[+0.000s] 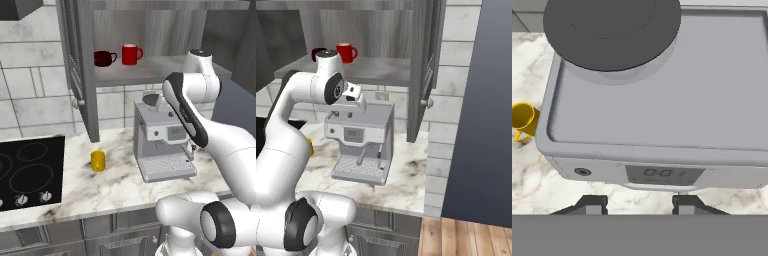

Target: Pick the mug on the counter and place it in the cabinet with the handle facing the right, like the mugs already inside.

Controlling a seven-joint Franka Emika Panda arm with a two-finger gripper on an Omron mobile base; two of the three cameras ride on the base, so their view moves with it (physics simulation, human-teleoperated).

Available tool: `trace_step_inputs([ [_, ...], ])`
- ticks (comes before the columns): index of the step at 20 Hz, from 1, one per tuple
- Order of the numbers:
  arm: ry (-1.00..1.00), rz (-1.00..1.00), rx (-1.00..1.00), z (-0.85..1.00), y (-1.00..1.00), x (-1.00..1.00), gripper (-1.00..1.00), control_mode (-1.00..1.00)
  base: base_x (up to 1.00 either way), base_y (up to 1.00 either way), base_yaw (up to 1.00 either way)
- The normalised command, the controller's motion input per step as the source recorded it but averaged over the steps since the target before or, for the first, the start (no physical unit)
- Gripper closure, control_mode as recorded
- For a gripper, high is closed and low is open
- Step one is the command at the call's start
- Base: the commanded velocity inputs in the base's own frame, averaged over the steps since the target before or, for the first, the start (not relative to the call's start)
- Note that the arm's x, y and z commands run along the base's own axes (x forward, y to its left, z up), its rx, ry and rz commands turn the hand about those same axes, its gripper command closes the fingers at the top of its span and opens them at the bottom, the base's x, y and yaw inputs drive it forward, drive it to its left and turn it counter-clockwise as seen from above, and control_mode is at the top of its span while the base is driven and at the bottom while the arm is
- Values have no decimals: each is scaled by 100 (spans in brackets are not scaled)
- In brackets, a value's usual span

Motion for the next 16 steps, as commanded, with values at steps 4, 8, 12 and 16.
trace_step_inputs([
  [4,0,0,0,0,6,0,-100,-100,0,0,0],
  [8,0,0,0,0,28,-5,-100,-100,0,0,0],
  [12,0,0,0,-9,57,-9,-100,-100,0,0,0],
  [16,0,-1,0,-22,60,-1,-100,-100,0,0,0],
])
